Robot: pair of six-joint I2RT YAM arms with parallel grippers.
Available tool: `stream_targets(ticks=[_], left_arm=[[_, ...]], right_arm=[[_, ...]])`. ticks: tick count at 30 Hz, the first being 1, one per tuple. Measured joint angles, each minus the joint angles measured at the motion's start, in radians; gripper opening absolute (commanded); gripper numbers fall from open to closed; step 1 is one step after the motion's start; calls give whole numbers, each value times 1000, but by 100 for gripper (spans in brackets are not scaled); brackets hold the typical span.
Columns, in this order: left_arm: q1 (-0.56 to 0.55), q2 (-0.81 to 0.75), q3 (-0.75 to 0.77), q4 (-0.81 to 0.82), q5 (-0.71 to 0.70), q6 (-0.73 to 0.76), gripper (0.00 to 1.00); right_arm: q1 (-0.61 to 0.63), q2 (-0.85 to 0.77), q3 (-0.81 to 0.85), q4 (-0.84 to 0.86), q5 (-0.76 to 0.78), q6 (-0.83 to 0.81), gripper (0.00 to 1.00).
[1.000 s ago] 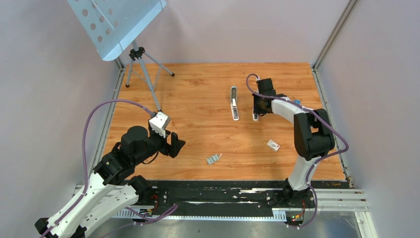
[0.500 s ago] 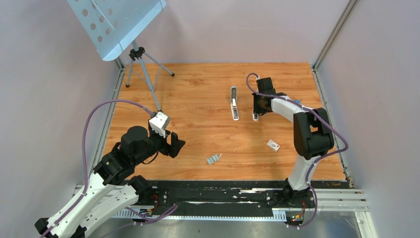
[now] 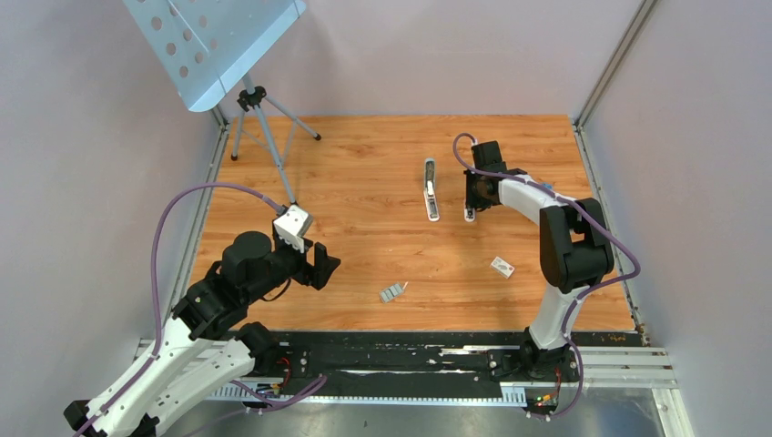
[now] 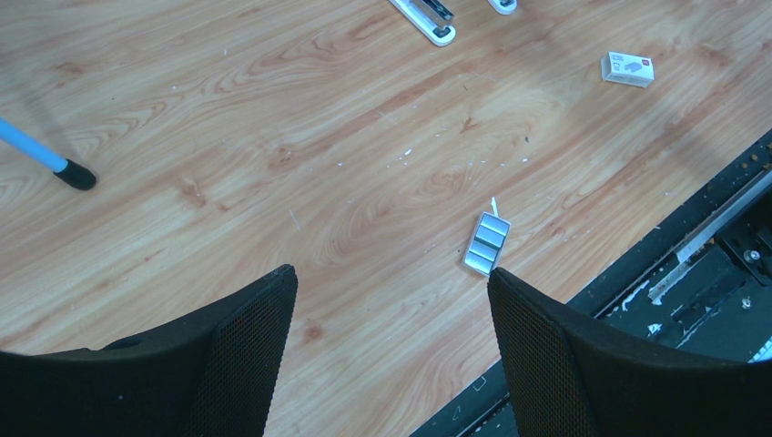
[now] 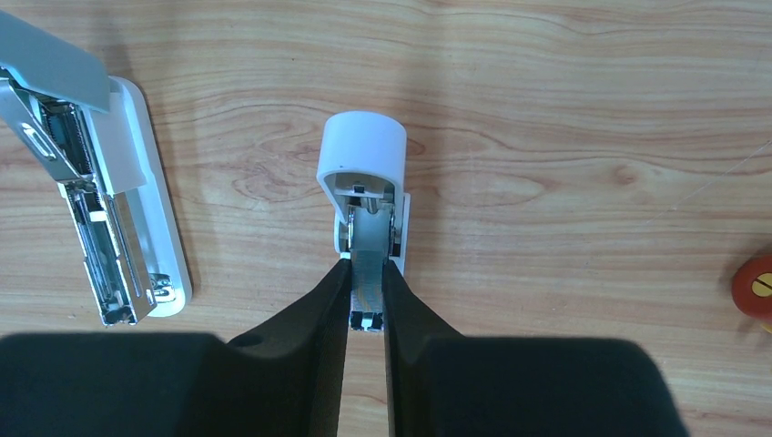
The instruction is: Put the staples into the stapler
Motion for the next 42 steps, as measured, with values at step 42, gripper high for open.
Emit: stream_targets(ticks=[42], left_arm=[[0, -11, 0, 0, -5, 0, 80]], right_arm=[[-3, -6, 0, -13, 0, 21, 20]])
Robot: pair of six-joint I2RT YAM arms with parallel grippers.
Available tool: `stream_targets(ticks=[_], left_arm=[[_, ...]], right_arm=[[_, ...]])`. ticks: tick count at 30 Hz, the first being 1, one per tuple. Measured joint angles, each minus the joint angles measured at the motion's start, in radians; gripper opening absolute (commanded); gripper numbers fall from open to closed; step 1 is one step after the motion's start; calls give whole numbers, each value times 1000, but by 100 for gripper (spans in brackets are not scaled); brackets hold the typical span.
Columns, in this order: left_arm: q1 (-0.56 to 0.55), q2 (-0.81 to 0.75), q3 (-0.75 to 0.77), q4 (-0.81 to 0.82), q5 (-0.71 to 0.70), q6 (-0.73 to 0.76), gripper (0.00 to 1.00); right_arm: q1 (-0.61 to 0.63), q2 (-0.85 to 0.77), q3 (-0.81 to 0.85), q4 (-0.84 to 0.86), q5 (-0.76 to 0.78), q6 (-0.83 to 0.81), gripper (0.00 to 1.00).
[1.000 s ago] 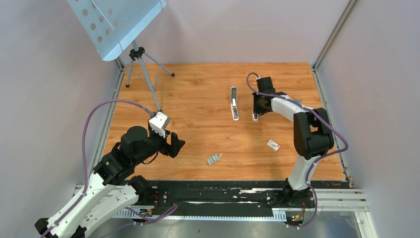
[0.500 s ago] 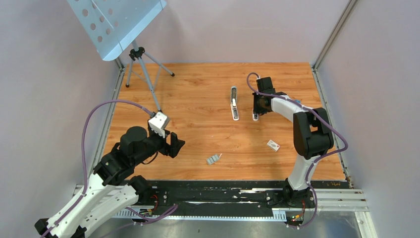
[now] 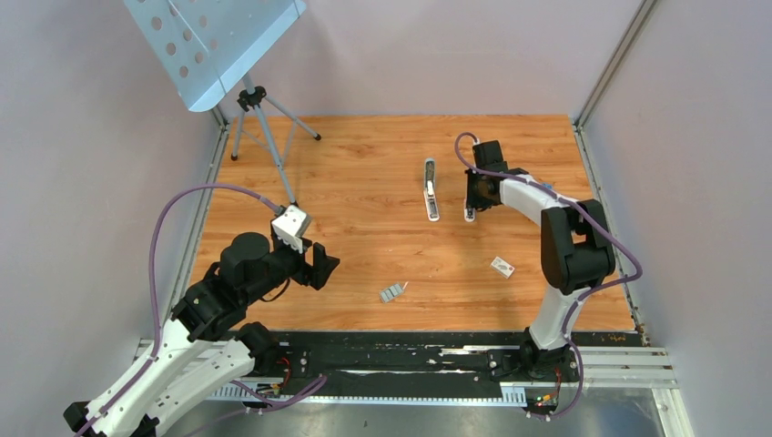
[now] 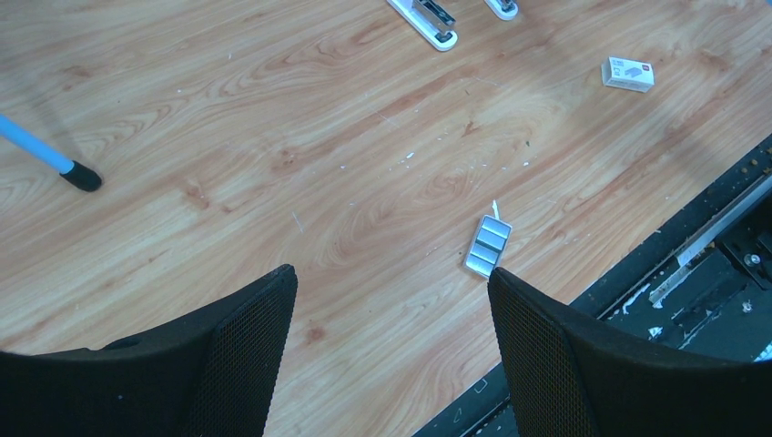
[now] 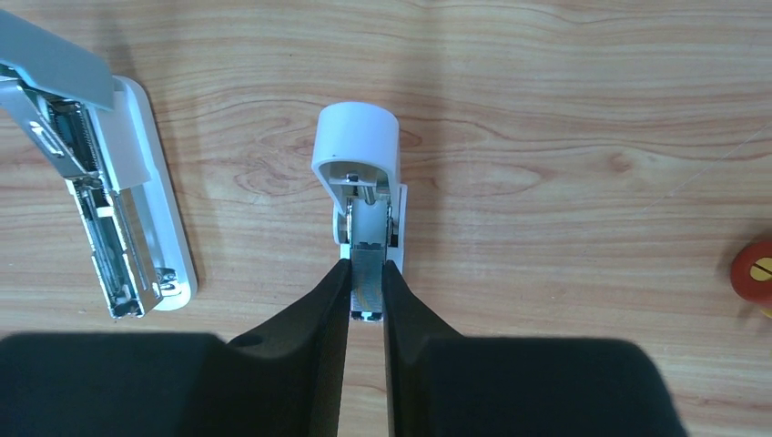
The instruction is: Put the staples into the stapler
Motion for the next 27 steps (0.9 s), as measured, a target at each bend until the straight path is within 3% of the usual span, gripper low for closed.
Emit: stream_targets(ticks=[12, 27], left_arm=[[0, -8, 0, 0, -2, 3, 80], [0, -29, -3, -1, -6, 4, 80]], right_arm=[[21, -86, -61, -13, -39, 39, 20], [238, -170, -272, -12, 7, 116, 20]])
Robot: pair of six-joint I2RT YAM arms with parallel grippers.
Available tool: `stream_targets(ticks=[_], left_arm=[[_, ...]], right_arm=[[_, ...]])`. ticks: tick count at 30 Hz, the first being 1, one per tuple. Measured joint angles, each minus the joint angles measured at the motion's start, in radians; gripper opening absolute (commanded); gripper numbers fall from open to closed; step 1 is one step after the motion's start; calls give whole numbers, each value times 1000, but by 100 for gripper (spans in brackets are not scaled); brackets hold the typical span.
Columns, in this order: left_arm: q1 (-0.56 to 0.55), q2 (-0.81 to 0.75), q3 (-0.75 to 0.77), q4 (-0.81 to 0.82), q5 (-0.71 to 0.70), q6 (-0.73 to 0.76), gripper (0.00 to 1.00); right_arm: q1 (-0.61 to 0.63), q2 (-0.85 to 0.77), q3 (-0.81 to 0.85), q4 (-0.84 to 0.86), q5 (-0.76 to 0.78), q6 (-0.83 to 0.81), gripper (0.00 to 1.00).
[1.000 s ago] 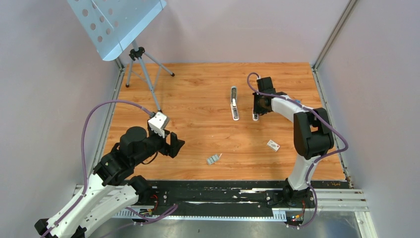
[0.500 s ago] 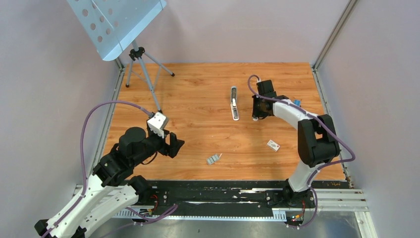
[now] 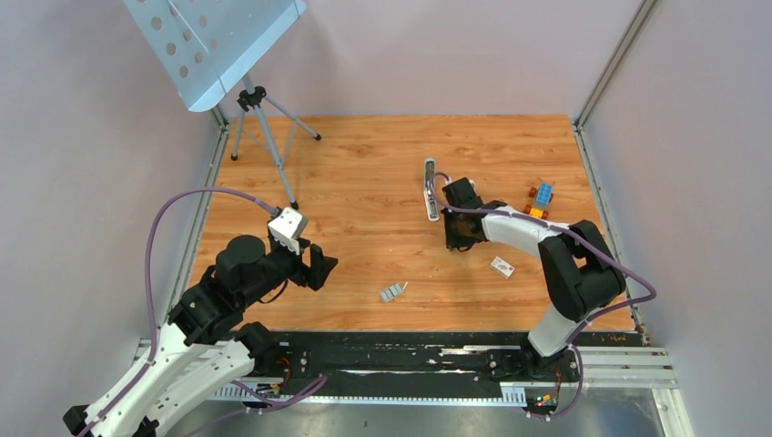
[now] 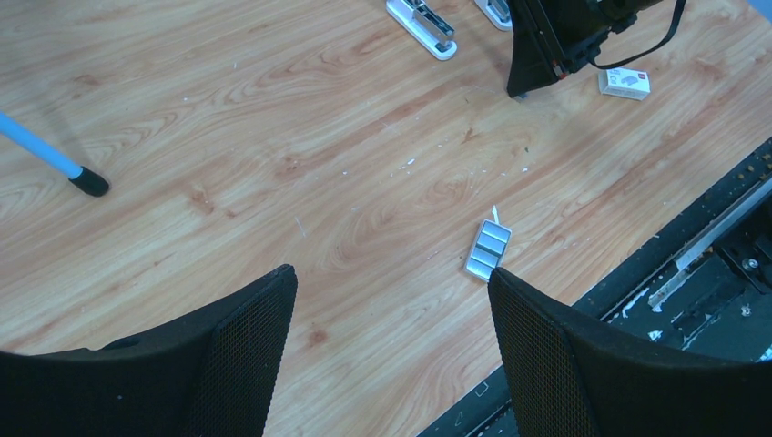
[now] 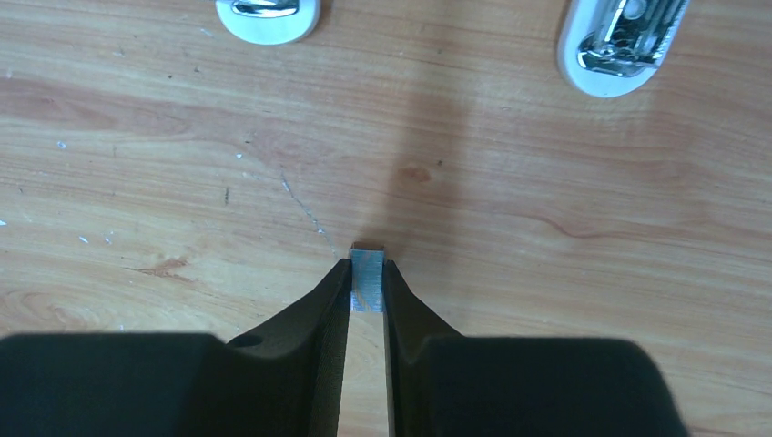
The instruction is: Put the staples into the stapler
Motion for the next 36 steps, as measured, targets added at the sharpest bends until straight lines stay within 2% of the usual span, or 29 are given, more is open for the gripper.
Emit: stream_targets(ticks=[6, 11, 36], left_arm=[[0, -2, -1, 0, -4, 0, 80], [0, -2, -1, 0, -8, 0, 80], [0, -3, -1, -2, -23, 0, 80]], right_arm=[[35, 3, 0, 1, 38, 0, 28], [46, 15, 18, -20, 66, -17, 30], [47, 80, 106, -79, 57, -88, 22]])
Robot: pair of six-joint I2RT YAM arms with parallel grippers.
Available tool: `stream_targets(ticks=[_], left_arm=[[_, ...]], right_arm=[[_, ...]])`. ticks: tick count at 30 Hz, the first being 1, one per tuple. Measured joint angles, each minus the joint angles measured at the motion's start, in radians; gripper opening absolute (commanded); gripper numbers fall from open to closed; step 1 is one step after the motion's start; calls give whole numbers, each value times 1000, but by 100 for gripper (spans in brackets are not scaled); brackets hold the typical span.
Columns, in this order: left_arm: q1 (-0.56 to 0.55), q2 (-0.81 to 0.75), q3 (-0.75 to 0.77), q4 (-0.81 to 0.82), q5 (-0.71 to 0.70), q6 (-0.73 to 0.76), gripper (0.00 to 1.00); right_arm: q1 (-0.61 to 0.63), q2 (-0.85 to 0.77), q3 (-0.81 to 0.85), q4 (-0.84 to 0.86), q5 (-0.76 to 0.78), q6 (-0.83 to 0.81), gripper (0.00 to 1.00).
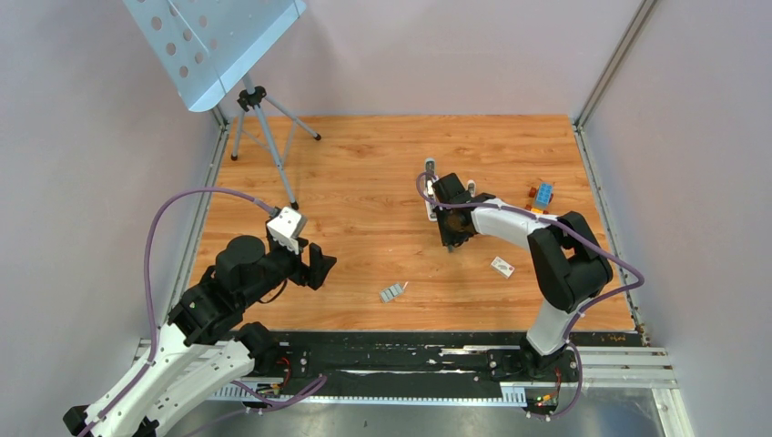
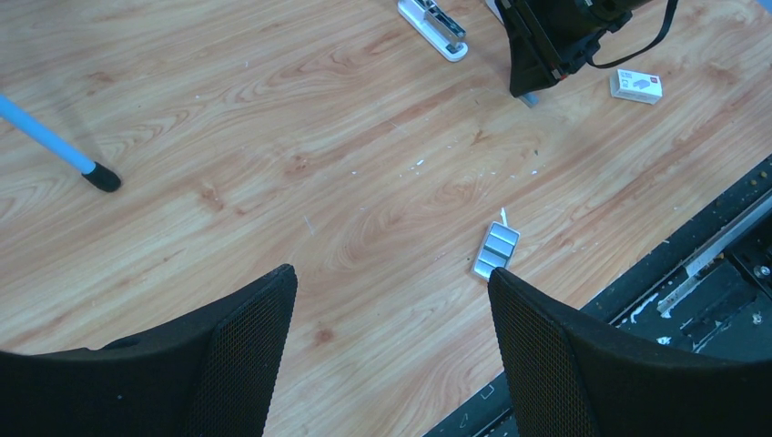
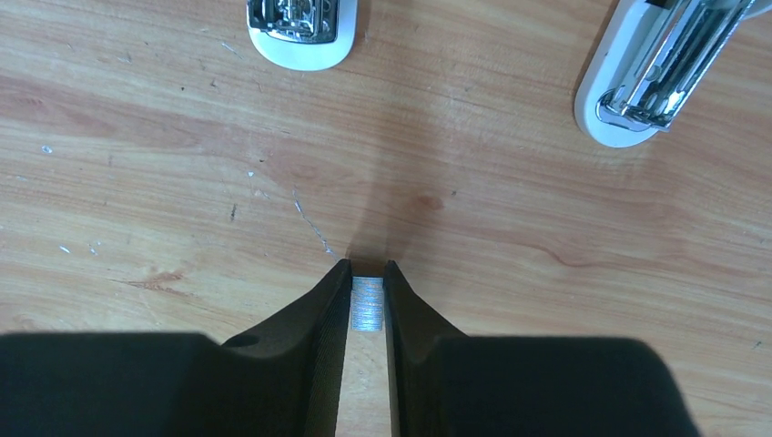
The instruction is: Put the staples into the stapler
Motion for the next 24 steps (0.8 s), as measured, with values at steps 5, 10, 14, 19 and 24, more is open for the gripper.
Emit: stream_targets(ticks=[5, 10, 14, 19, 24], left_arm=[[0, 0, 0, 0, -1, 0, 80], [0, 0, 0, 0, -2, 0, 80], [0, 0, 0, -1, -3, 0, 80], [0, 0, 0, -1, -3, 0, 80], [0, 0, 0, -1, -6, 0, 80]], right_arm=[[0, 0, 0, -4, -1, 0, 21], [-5, 0, 4, -13, -2, -4, 20], [-16, 0, 7, -23, 2, -6, 20], [-47, -5, 32, -35, 21, -8, 20], [-87, -34, 51, -13, 43, -10, 20]])
